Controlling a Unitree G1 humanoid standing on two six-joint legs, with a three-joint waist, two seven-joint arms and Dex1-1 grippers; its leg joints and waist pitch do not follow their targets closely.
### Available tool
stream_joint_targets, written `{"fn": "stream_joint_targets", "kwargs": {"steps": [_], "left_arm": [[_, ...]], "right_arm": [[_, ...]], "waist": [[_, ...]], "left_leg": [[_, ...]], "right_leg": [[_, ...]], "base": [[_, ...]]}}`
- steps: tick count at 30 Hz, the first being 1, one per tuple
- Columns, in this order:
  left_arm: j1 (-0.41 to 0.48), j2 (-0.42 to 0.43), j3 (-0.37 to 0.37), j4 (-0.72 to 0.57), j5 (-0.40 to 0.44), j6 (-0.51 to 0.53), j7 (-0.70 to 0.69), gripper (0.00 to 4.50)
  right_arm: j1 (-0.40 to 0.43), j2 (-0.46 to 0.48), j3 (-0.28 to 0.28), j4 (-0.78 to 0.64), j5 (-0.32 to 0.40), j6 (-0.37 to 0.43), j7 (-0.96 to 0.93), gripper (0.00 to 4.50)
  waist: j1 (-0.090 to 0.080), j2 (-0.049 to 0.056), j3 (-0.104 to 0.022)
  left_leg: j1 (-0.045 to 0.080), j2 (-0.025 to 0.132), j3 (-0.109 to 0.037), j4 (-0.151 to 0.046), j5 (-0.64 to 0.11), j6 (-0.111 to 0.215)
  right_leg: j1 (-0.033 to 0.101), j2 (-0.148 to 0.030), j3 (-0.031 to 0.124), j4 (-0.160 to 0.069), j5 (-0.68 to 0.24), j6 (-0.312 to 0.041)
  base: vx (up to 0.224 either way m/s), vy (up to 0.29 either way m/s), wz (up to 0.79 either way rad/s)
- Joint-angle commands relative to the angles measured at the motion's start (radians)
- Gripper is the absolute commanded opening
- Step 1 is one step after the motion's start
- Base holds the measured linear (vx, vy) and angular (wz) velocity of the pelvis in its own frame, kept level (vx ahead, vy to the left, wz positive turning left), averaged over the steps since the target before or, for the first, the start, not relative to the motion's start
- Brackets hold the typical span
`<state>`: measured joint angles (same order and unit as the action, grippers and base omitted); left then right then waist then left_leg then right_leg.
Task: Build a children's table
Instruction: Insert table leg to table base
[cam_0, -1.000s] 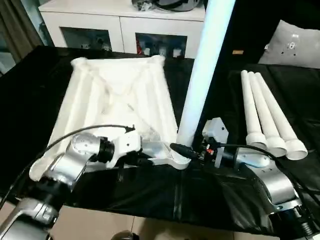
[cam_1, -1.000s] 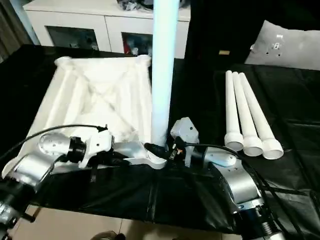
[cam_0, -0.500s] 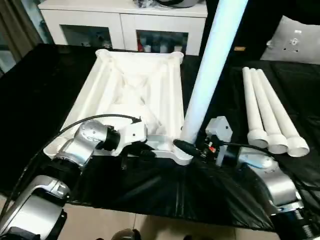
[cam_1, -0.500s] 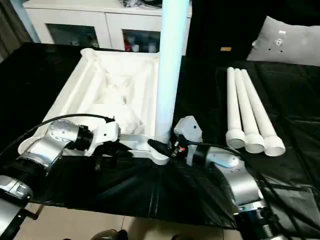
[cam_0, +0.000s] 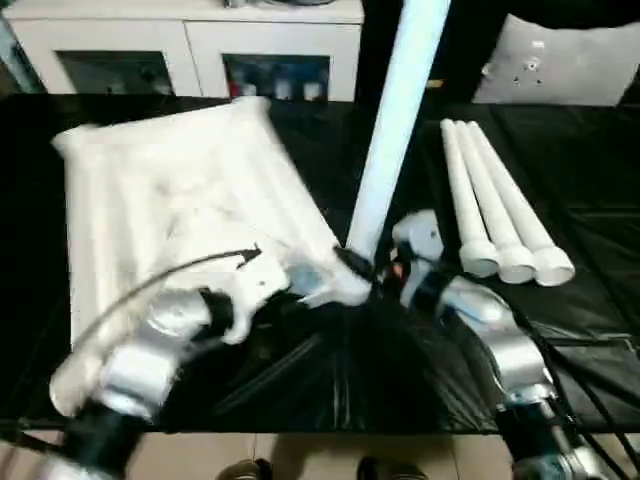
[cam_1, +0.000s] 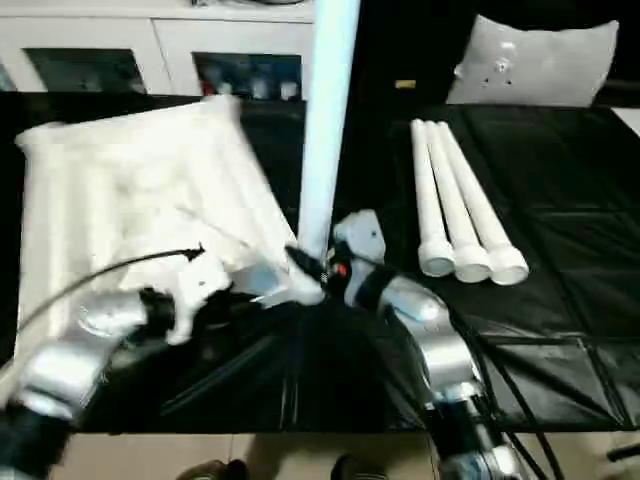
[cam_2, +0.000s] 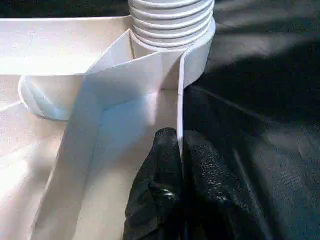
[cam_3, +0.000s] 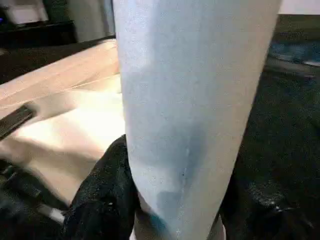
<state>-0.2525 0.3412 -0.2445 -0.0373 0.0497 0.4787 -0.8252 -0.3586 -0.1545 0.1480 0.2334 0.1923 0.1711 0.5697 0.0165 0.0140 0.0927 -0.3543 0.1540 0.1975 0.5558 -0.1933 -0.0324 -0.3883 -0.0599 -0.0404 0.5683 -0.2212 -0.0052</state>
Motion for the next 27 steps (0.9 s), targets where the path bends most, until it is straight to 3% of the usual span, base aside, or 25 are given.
{"fn": "stream_joint_targets", "kwargs": {"steps": [1, 3, 4, 6, 12, 13, 16, 18, 19, 21, 27], "left_arm": [[-0.004, -0.052, -0.067, -0.084, -0.017, 0.029, 0.014, 0.00], [-0.012, -0.067, -0.087, -0.095, -0.001, 0.051, 0.038, 0.00], [-0.016, -0.067, -0.094, -0.096, 0.013, 0.053, 0.050, 0.00], [-0.029, -0.057, -0.099, -0.080, 0.043, 0.053, 0.073, 0.00], [-0.040, -0.033, -0.079, -0.088, 0.077, 0.110, 0.103, 0.00], [-0.040, -0.028, -0.078, -0.087, 0.081, 0.109, 0.105, 0.00], [-0.040, -0.020, -0.075, -0.083, 0.083, 0.107, 0.108, 0.00], [-0.041, -0.016, -0.071, -0.083, 0.079, 0.107, 0.109, 0.00], [-0.044, -0.012, -0.063, -0.080, 0.071, 0.106, 0.105, 0.00], [-0.052, -0.001, -0.056, -0.070, 0.063, 0.101, 0.096, 0.00], [-0.081, 0.033, -0.048, -0.017, 0.054, 0.059, 0.071, 0.00]], "right_arm": [[0.026, 0.014, 0.029, 0.150, -0.044, 0.078, -0.047, 1.88], [0.007, 0.028, 0.031, 0.172, -0.041, 0.081, -0.060, 1.88], [0.001, 0.034, 0.030, 0.179, -0.038, 0.085, -0.064, 1.88], [-0.004, 0.046, 0.028, 0.185, -0.034, 0.092, -0.068, 1.88], [-0.006, 0.069, 0.023, 0.208, -0.040, 0.094, -0.072, 1.88], [-0.008, 0.069, 0.021, 0.212, -0.037, 0.093, -0.070, 2.44], [-0.014, 0.071, 0.015, 0.223, -0.031, 0.086, -0.068, 2.64], [-0.019, 0.071, 0.013, 0.231, -0.039, 0.073, -0.076, 2.74], [-0.022, 0.067, 0.017, 0.236, -0.047, 0.052, -0.069, 2.94], [-0.015, 0.060, 0.022, 0.223, -0.040, 0.045, -0.031, 2.94], [0.020, 0.033, 0.003, 0.195, -0.029, 0.018, -0.005, 3.54]], "waist": [[0.003, -0.010, -0.027], [0.005, -0.004, -0.030], [0.002, -0.021, -0.035], [0.007, -0.014, -0.037], [0.007, -0.018, -0.048], [0.007, -0.017, -0.050], [0.009, -0.015, -0.051], [0.011, -0.017, -0.053], [0.012, -0.013, -0.053], [0.014, -0.009, -0.054], [0.023, -0.012, -0.065]], "left_leg": [[0.008, 0.088, -0.059, -0.090, -0.407, -0.014], [0.010, 0.089, -0.052, -0.089, -0.375, -0.012], [0.006, 0.087, -0.049, -0.087, -0.363, -0.005], [0.007, 0.088, -0.047, -0.085, -0.337, 0.002], [0.003, 0.085, -0.044, -0.080, -0.287, 0.012], [0.005, 0.085, -0.044, -0.079, -0.292, 0.010], [0.011, 0.085, -0.041, -0.076, -0.295, 0.006], [0.007, 0.085, -0.042, -0.076, -0.276, 0.007], [0.007, 0.085, -0.041, -0.076, -0.272, 0.007], [0.009, 0.086, -0.040, -0.075, -0.268, 0.006], [0.005, 0.081, -0.035, -0.060, -0.157, 0.037]], "right_leg": [[0.005, -0.103, 0.062, -0.092, -0.535, -0.140], [0.004, -0.098, 0.063, -0.089, -0.446, -0.156], [0.009, -0.095, 0.061, -0.087, -0.415, -0.162], [0.010, -0.097, 0.064, -0.083, -0.378, -0.168], [0.023, -0.094, 0.059, -0.070, -0.290, -0.195], [0.022, -0.094, 0.059, -0.071, -0.296, -0.195], [0.019, -0.094, 0.059, -0.074, -0.293, -0.206], [0.024, -0.091, 0.058, -0.067, -0.265, -0.206], [0.024, -0.089, 0.057, -0.067, -0.253, -0.205], [0.023, -0.089, 0.057, -0.065, -0.237, -0.211], [0.039, -0.088, 0.053, -0.047, -0.051, -0.255]], "base": [[0.000, 0.000, 0.00], [0.000, 0.000, 0.00], [0.000, 0.000, 0.00], [0.000, 0.000, 0.00], [0.000, 0.000, 0.00], [0.000, 0.000, 0.00], [0.000, 0.000, 0.00], [0.000, 0.000, 0.00], [0.000, 0.000, 0.00], [0.000, 0.000, 0.00], [0.000, 0.000, 0.00]]}}
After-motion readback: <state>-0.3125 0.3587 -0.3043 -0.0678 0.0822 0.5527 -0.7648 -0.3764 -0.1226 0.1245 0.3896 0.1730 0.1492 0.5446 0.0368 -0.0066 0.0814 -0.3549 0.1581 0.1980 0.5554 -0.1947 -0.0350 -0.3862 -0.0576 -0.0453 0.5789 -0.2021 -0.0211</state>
